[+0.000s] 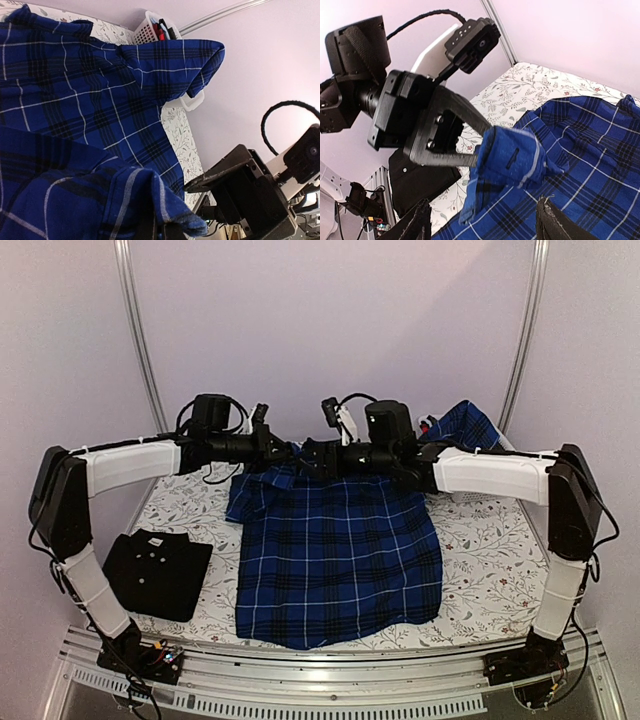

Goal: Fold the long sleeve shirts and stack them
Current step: Pass from the left arm to the right, then pick up the shirt from the center of the board.

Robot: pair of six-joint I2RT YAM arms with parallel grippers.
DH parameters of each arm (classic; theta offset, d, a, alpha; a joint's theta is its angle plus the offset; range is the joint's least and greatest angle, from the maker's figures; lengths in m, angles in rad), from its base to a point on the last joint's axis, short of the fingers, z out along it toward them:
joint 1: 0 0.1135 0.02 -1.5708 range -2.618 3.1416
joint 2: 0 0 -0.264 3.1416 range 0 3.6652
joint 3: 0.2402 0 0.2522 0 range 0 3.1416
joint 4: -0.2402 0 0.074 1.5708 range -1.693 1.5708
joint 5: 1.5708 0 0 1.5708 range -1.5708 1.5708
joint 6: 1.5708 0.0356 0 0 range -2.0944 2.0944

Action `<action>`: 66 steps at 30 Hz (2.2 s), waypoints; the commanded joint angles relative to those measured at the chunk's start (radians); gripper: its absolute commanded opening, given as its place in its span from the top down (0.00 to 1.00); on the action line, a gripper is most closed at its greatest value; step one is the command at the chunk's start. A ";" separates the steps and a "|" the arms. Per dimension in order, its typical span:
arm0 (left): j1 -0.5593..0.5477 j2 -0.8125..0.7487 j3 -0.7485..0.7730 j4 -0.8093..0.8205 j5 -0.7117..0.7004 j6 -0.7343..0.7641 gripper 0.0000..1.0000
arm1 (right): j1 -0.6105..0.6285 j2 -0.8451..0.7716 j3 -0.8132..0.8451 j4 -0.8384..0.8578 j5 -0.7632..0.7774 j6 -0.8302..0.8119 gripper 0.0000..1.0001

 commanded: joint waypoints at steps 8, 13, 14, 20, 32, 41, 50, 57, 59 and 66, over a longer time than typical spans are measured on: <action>0.002 -0.048 -0.056 0.102 0.031 -0.094 1.00 | 0.023 0.184 0.173 -0.019 0.031 0.042 0.34; 0.001 -0.043 -0.043 0.115 0.048 -0.092 1.00 | 0.032 0.216 0.207 -0.031 0.048 0.028 0.44; 0.000 -0.044 -0.043 0.117 0.053 -0.093 1.00 | 0.032 0.224 0.220 -0.039 0.057 0.030 0.46; 0.007 -0.062 -0.045 0.090 0.060 -0.069 0.98 | 0.032 0.261 0.320 -0.075 0.135 0.025 0.87; 0.090 -0.271 -0.111 -0.142 -0.082 0.056 0.41 | -0.076 0.253 0.421 -0.224 0.267 -0.048 1.00; 0.013 -0.423 -0.441 -0.307 -0.222 0.051 0.50 | -0.186 0.236 0.462 -0.286 0.262 -0.145 1.00; -0.124 -0.496 -0.608 -0.398 -0.390 -0.056 0.50 | -0.274 0.196 0.395 -0.337 0.360 -0.116 1.00; -0.209 -0.438 -0.647 -0.409 -0.436 -0.105 0.47 | -0.343 0.166 0.357 -0.331 0.328 -0.092 1.00; -0.223 -0.423 -0.652 -0.416 -0.456 -0.117 0.47 | -0.343 0.164 0.353 -0.330 0.328 -0.096 1.00; -0.259 -0.455 -0.700 -0.443 -0.472 -0.171 0.47 | -0.382 0.147 0.314 -0.332 0.344 -0.087 1.00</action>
